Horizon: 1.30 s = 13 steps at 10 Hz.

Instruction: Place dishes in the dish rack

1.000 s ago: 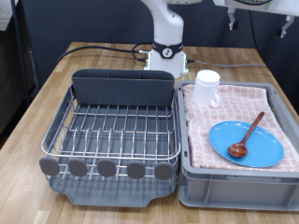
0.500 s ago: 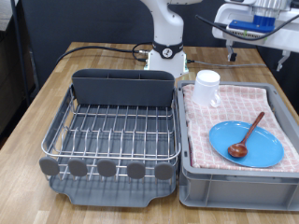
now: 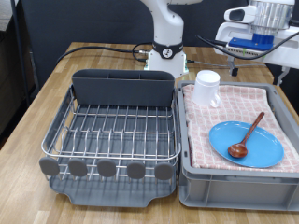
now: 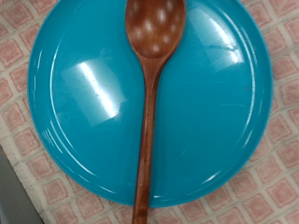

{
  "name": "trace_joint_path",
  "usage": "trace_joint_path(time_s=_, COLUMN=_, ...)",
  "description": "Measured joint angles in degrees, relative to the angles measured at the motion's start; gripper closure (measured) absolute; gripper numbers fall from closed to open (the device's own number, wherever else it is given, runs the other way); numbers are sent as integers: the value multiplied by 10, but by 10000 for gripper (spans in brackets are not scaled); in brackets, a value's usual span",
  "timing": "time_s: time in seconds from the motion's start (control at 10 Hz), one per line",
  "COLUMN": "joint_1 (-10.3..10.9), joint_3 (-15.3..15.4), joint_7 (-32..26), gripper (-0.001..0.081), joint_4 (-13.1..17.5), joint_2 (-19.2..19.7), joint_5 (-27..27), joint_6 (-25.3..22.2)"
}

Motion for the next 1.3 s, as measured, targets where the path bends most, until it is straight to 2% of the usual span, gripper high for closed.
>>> trace_joint_path(time_s=0.3, joint_1=8, joint_3=6, joint_7=80, gripper=4, joint_4=-12, joint_2=37, joint_5=-64, joint_6=44)
trace_joint_path(time_s=0.5, joint_1=13, joint_3=6, joint_7=101, gripper=4, joint_4=-7, joint_2=61, joint_5=-87, joint_6=48)
trace_joint_path(time_s=0.7, joint_1=13, joint_3=3, joint_7=118, gripper=4, joint_4=-2, joint_2=88, joint_5=-109, joint_6=75)
trace_joint_path(time_s=1.3, joint_1=29, joint_3=-34, joint_7=203, gripper=4, joint_4=4, joint_2=162, joint_5=-215, joint_6=151)
